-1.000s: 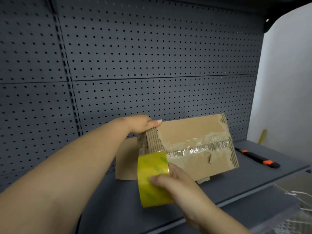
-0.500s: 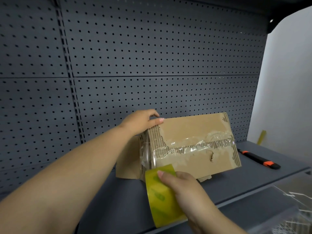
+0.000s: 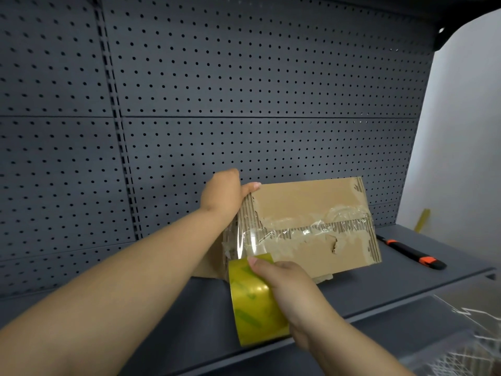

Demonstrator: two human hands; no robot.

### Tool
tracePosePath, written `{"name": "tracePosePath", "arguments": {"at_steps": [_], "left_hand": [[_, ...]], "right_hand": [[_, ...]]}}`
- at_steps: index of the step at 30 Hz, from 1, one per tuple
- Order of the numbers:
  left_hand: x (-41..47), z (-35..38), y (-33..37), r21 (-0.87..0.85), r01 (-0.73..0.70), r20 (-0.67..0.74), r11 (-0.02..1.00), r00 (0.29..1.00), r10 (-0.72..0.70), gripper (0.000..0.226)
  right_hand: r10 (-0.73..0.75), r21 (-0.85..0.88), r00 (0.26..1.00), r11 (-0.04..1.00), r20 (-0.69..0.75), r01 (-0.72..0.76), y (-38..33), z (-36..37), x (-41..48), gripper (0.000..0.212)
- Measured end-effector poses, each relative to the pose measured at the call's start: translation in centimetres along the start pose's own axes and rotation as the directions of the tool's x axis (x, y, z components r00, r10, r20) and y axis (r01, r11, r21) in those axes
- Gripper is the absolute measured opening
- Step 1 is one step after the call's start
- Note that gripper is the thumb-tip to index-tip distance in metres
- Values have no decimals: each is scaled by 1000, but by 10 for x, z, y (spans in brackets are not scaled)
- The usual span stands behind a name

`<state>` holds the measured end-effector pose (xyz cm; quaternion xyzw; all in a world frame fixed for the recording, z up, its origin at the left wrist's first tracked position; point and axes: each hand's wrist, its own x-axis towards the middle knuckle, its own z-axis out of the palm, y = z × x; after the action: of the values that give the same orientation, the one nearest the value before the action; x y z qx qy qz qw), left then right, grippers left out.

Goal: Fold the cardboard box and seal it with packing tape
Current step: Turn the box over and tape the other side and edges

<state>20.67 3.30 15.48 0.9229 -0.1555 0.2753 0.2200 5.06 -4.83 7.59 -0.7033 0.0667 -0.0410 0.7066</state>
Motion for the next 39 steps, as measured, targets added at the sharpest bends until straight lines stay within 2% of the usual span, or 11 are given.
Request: {"name": "tracePosePath", "arguments": {"at_steps": [5,9,14,16,19,25,27,31,32,36,39], "left_hand": [[-7,-1,9,-49,98,35,994,995,-96,47],[-17,3,15,-217,214,148,952,971,-185,44],[-20,6,17,-334,261,101,906,965,-241,41],[-19,8,17,-381,260,55,887,964,-259,37],[-17,13,19,-400,233,8,886,968,-251,34],[-12,15,17,-339,188,2,922,980,-199,36],[-12,16,15,-326,175,-3,929,982,-187,36],[-6,14,15,-346,183,-11,920,980,-199,36],[-4,13,16,-338,183,-13,923,980,-198,35],[2,12,19,-301,206,-5,931,976,-217,34],[5,14,20,-283,219,5,934,974,-227,32]], "right_hand": [[-14,-20,1000,1000,10,14,2,-1,-1,33],[18,-47,999,999,41,-16,4,-1,-1,36],[22,-127,998,992,57,-14,6,0,-3,68],[-9,-150,996,988,92,23,4,-6,-7,50],[38,-5,956,999,292,-38,7,-15,-14,22],[-38,61,946,998,322,20,18,-18,-12,17],[-51,80,953,996,299,28,18,-21,-12,25],[37,10,971,999,235,-40,21,-23,-17,79],[53,-7,974,999,220,-52,20,-25,-18,78],[56,9,972,998,227,-59,11,-28,-20,26],[89,-14,977,996,194,-88,6,-26,-19,42]]}}
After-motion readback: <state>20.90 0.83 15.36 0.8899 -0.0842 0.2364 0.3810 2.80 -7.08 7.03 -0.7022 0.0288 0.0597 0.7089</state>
